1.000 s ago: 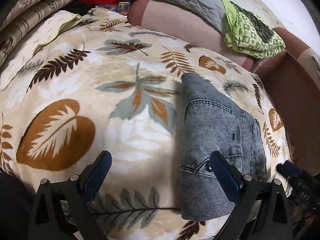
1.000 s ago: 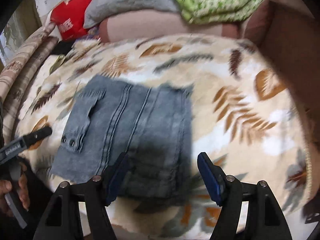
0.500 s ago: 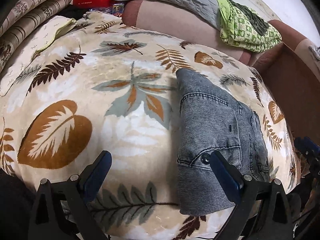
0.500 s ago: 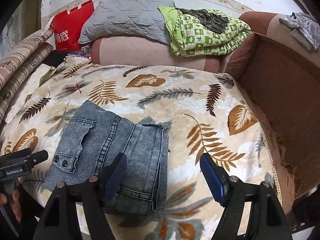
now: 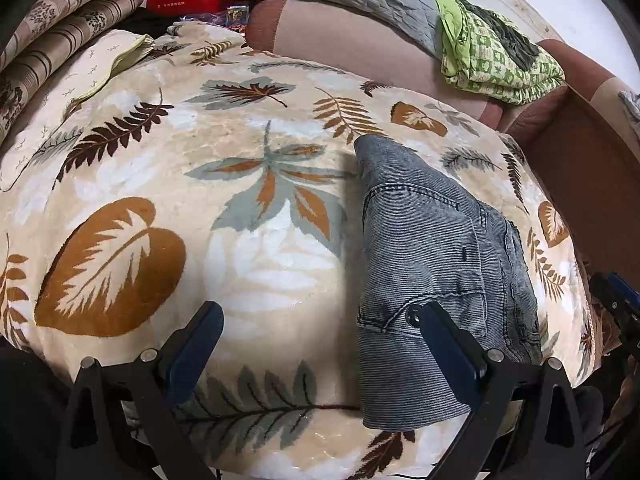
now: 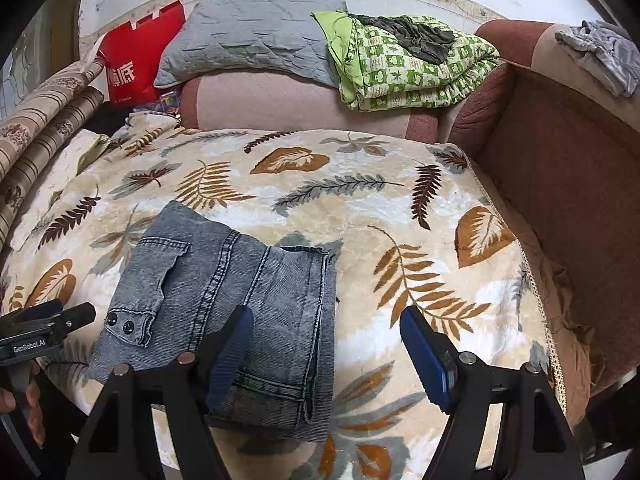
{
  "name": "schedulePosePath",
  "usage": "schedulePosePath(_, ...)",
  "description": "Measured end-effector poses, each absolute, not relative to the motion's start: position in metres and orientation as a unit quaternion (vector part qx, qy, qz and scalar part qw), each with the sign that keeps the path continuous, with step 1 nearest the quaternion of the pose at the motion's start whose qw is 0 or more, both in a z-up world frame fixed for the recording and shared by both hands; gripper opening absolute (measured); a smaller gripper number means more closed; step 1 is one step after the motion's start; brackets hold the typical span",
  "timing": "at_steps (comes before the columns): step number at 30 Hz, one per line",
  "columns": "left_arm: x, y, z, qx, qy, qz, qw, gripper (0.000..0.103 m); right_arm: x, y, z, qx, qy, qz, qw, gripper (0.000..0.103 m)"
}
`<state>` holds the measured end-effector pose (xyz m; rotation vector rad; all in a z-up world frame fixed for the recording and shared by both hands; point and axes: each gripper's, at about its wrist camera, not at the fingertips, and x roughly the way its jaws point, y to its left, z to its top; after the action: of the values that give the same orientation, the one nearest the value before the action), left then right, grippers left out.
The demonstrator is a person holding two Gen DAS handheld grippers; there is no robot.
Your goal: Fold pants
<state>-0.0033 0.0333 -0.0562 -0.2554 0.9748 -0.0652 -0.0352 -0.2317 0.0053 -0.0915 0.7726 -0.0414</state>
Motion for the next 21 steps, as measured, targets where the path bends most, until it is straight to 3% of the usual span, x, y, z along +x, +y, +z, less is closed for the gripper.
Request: schedulePosePath(21,-0.0034,0.0339,-0.0574,-0.124,0.468,-0.031,0.875,0.099,-0.0351,-0.2307,0.0038,-0.058,0.375,-0.032,0.924,0.079)
